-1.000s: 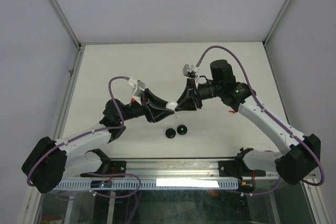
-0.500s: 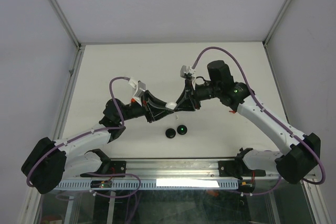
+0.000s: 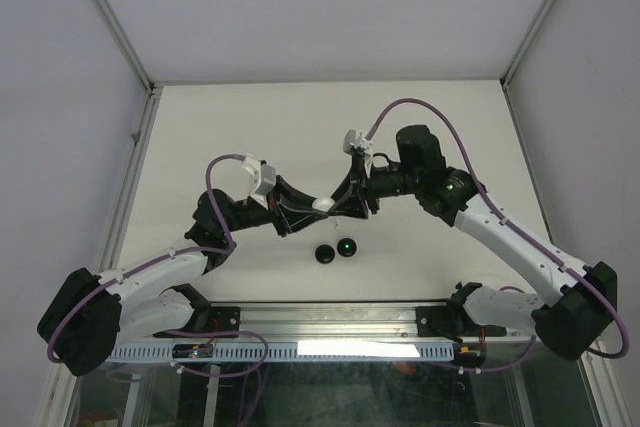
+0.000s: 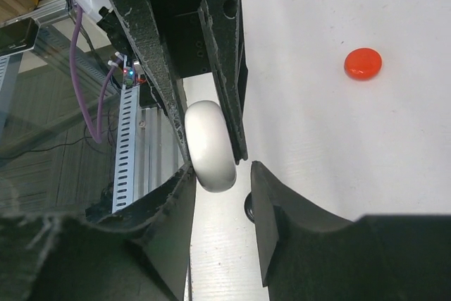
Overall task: Insert the wireless bluetooth earbuds into the charging case
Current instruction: Open the charging case.
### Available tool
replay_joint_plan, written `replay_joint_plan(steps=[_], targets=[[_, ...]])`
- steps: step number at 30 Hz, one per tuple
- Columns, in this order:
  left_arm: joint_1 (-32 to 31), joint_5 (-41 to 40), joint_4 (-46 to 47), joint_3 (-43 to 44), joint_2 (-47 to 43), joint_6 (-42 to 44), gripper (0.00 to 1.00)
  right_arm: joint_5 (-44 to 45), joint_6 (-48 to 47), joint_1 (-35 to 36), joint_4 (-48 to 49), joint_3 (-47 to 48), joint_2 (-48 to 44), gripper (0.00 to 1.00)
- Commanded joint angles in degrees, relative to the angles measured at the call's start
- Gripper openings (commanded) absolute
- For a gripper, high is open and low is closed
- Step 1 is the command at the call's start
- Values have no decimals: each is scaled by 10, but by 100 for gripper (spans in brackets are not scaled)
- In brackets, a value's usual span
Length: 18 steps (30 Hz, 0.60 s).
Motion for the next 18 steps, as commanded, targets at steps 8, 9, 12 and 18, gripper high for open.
replay_joint_plan(steps=[8,9,12,18], targets=[[-9,58,-66,26,-31,91,0,88,25,10,92,-5,-30,41],[-10,57,-77,27,-35,102,0,92,25,9,90,-4,-30,41],[-12,52,-95,26,-43,122,0,102,26,9,89,-5,-31,41],[-12,54,-97,22,-46,131,0,119,28,9,82,-1,-27,41]])
